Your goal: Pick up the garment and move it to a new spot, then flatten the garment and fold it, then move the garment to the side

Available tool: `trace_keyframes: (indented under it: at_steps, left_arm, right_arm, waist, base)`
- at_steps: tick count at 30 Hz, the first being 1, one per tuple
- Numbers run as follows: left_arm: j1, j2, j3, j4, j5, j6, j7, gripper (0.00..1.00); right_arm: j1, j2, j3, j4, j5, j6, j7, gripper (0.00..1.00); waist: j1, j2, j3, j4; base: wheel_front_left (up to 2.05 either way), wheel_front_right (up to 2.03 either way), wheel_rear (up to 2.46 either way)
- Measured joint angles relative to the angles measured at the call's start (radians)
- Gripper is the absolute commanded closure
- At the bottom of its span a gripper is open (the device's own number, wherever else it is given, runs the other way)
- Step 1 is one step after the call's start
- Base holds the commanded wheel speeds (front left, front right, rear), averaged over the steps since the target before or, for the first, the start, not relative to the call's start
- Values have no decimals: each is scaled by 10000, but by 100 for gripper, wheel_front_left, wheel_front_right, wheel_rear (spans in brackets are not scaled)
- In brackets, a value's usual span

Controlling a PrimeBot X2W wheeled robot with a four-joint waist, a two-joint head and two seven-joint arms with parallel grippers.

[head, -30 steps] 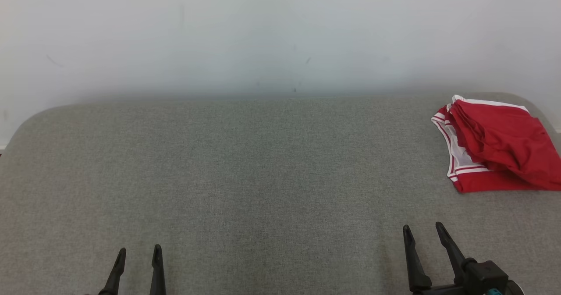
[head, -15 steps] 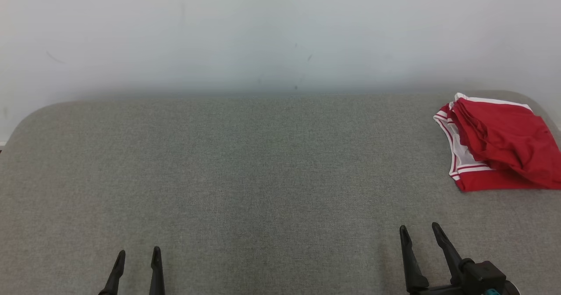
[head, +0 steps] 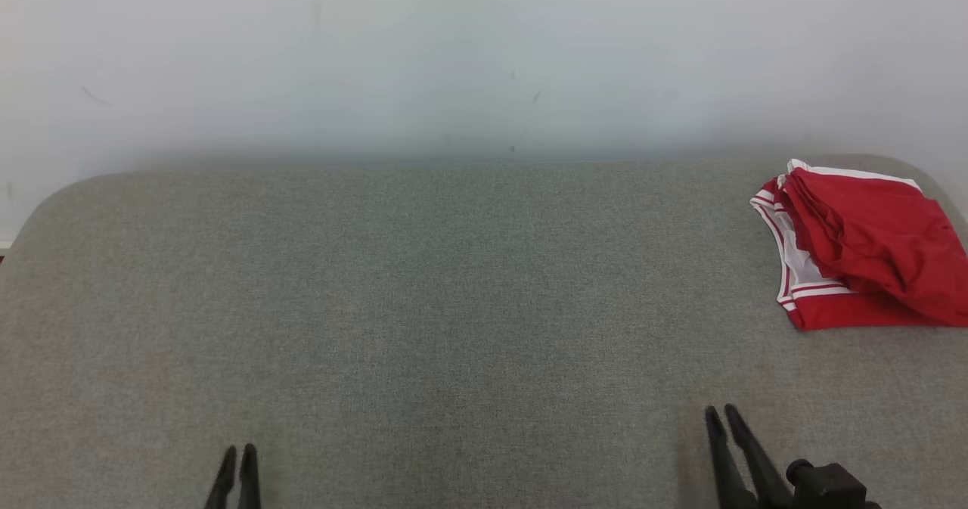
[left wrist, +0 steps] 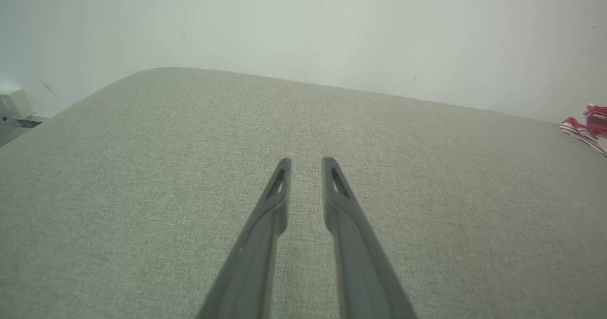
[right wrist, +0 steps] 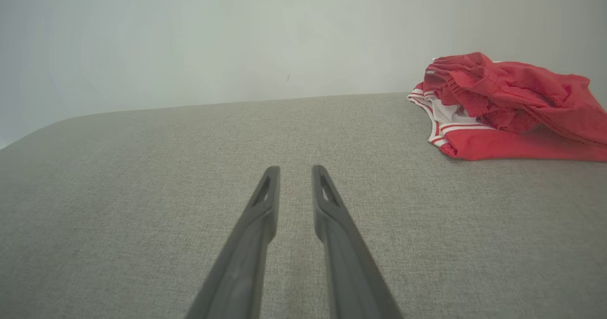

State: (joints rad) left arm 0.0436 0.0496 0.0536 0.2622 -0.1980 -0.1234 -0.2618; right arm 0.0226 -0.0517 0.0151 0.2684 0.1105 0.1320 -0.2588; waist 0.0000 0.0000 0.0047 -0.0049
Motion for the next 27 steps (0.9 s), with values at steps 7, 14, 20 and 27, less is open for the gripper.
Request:
trace_keyframes:
  at_steps: [7,14,20,27]
  left_arm:
    - [48,-35,-13,188,-936,0,265,100]
    - [47,-35,-56,27,-2238,0,514,100]
    - [45,-33,-86,-117,-3221,0,706,100]
    - [36,-33,-105,-244,-4343,0,915,100]
  right_arm:
    - [173,-6,-48,119,1018,0,263,100]
    - [172,-29,-169,12,2451,0,627,100]
    - [168,-46,-288,-107,3565,0,922,100]
    - [161,-63,-418,-230,4763,0,1256,100]
  waist:
    - [0,0,0,2]
    - [0,0,0,5]
    - [0,0,1,7]
    - [0,0,1,10]
  base:
    - [0,0,0]
    - [0,0,0]
    - [0,0,0]
    - [0,0,0]
